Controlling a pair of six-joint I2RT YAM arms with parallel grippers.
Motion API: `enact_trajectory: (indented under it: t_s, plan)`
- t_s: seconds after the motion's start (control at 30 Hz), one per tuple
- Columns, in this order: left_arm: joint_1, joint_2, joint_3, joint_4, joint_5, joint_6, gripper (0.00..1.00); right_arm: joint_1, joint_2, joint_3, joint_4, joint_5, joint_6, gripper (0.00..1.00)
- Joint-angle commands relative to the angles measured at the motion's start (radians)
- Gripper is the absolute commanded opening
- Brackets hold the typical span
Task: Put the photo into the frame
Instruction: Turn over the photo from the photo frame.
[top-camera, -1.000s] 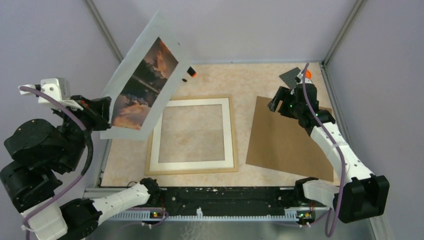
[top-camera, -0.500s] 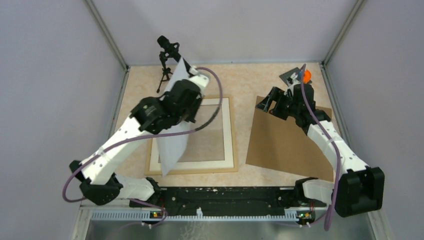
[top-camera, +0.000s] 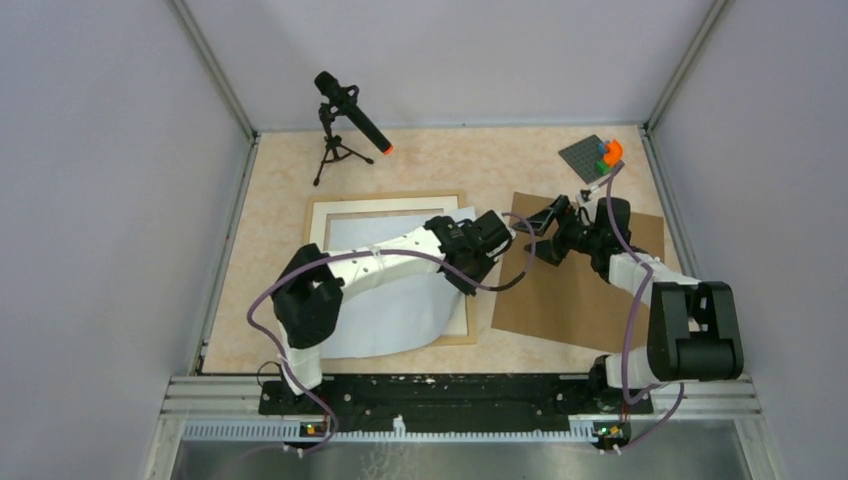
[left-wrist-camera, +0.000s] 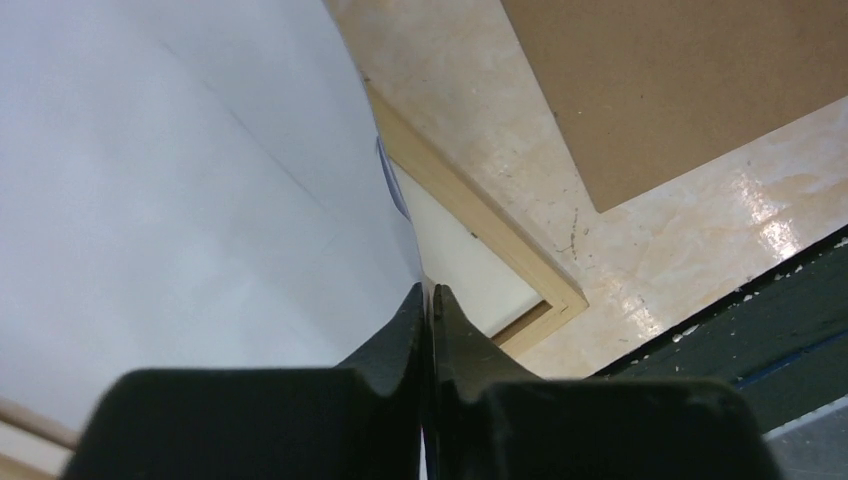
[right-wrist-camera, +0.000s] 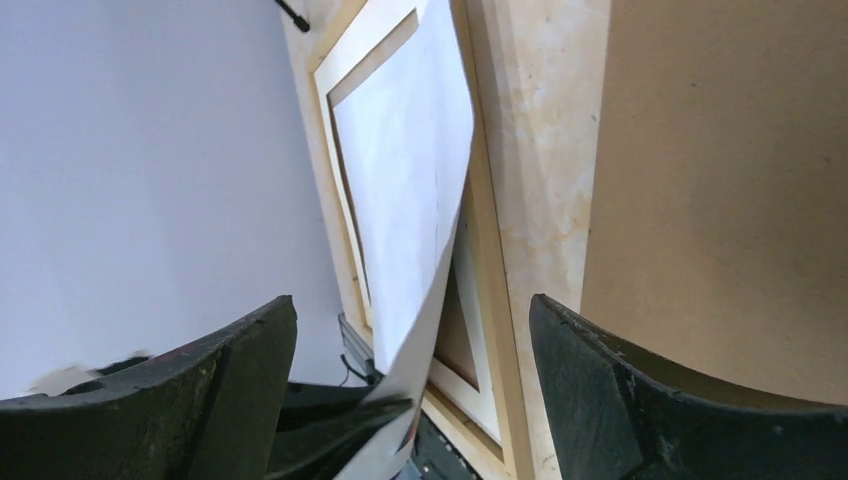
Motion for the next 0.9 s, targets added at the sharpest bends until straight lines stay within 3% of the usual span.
enact_trajectory:
  t_s: [0.0,0.17,0.3,0.5,0.8,0.87]
  plan:
    - [-0.001,-0.007,-0.039,0.149,0.188,-0.034,0.25,0.024,0.039,0.037,0.107,-0.083,0.005,0.85]
    - [0.002,-0.061,-0.05,0.184,0.281,-0.016,0.58,0.102,0.121,0.074,0.082,-0.096,-0.094,0.86]
    - [0.02,-0.196,-0.068,0.199,0.317,0.038,0.79,0.173,0.224,0.107,0.048,-0.084,-0.177,0.85]
    - [0.102,-0.358,-0.075,0.178,0.186,0.062,0.84,0.223,0.341,0.132,0.041,-0.081,-0.25,0.74]
    - [0.259,-0.519,-0.171,0.285,0.206,0.049,0.85,0.283,0.454,0.148,0.184,-0.084,-0.216,0.44]
    - [0.279,-0.525,-0.177,0.282,0.213,0.049,0.84,0.293,0.478,0.161,0.209,-0.087,-0.209,0.43]
